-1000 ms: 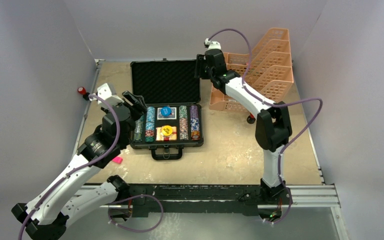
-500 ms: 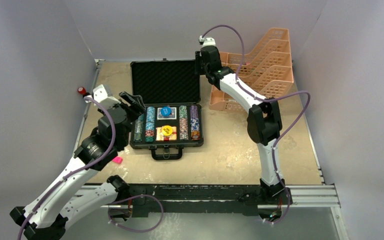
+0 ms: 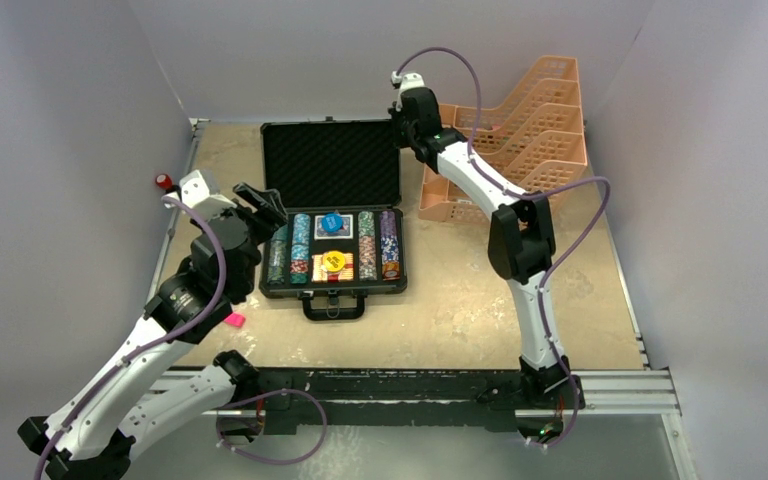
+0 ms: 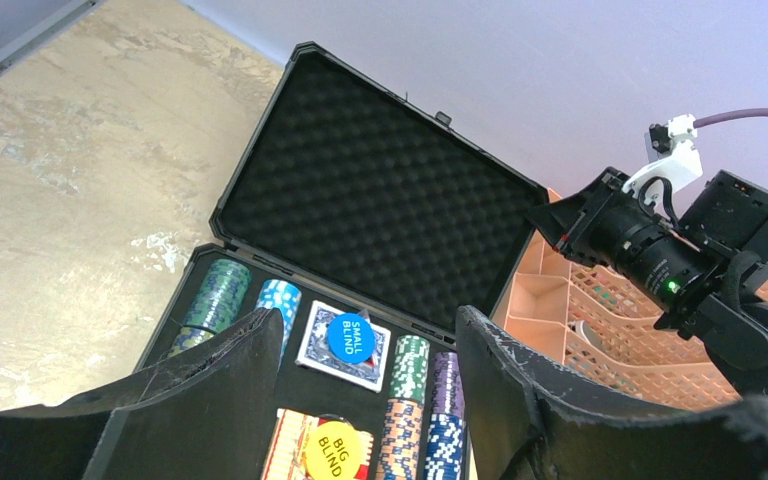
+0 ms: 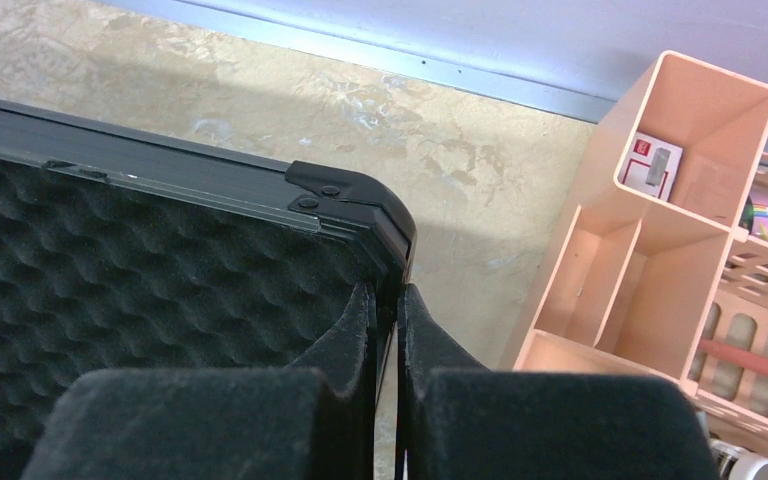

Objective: Pack up texas hold em set

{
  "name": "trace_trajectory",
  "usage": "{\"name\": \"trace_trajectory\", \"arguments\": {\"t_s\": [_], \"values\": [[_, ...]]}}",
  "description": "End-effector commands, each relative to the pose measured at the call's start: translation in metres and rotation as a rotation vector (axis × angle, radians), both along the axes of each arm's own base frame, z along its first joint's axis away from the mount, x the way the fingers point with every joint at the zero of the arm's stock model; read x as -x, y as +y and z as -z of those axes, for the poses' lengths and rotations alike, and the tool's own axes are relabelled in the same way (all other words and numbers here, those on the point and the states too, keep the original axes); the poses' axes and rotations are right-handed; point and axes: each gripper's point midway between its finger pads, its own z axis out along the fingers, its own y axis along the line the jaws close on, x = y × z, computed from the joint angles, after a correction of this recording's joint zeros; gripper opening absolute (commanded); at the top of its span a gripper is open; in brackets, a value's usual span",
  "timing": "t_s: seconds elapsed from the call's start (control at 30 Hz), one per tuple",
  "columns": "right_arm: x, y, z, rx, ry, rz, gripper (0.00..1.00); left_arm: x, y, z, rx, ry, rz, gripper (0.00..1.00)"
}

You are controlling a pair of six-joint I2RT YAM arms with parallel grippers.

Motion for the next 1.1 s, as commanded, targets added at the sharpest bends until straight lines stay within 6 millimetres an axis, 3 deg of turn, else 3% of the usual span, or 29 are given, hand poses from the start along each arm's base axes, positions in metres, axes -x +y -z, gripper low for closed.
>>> {"name": "trace_trajectory", "arguments": {"t_s": [0.0,0.17,0.37,0.5,0.67,0.7,0.77,0.83,0.93,1.07], "values": [[0.011,-0.011,-0.099,0.023,-0.192,-0.029,0.0,0.002,0.007,-0.035,0.05,-0.081,-0.023,0.63],[0.062,-0.01,-0.119,0.014,-0.229,-0.085,0.0,0.001,0.007,-0.044,-0.009,-0.094,-0.007,0.63],[0.141,0.004,-0.122,0.033,-0.24,-0.188,0.0,-0.001,0.003,-0.058,-0.074,-0.112,0.029,0.64],[0.19,0.01,-0.106,0.09,-0.249,-0.209,0.0,-0.004,0.003,-0.075,-0.111,-0.136,0.028,0.64],[0.25,0.008,-0.071,0.034,-0.152,-0.268,0.0,-0.011,-0.003,-0.099,-0.144,-0.176,0.046,0.63],[0.263,0.009,-0.063,0.02,-0.123,-0.295,0.06,-0.013,-0.006,-0.101,-0.143,-0.172,0.053,0.63],[0.298,0.014,-0.049,-0.01,-0.065,-0.405,0.38,-0.016,-0.011,-0.097,-0.128,-0.158,0.06,0.63],[0.336,0.017,-0.034,-0.035,0.003,-0.558,0.56,-0.02,-0.018,-0.089,-0.106,-0.141,0.076,0.63],[0.377,0.011,-0.029,-0.075,0.102,-0.674,0.65,-0.024,-0.031,-0.074,-0.088,-0.1,0.119,0.63],[0.407,0.012,-0.058,-0.22,0.101,-0.748,0.66,-0.029,-0.048,-0.033,-0.077,0.023,0.169,0.63]]}}
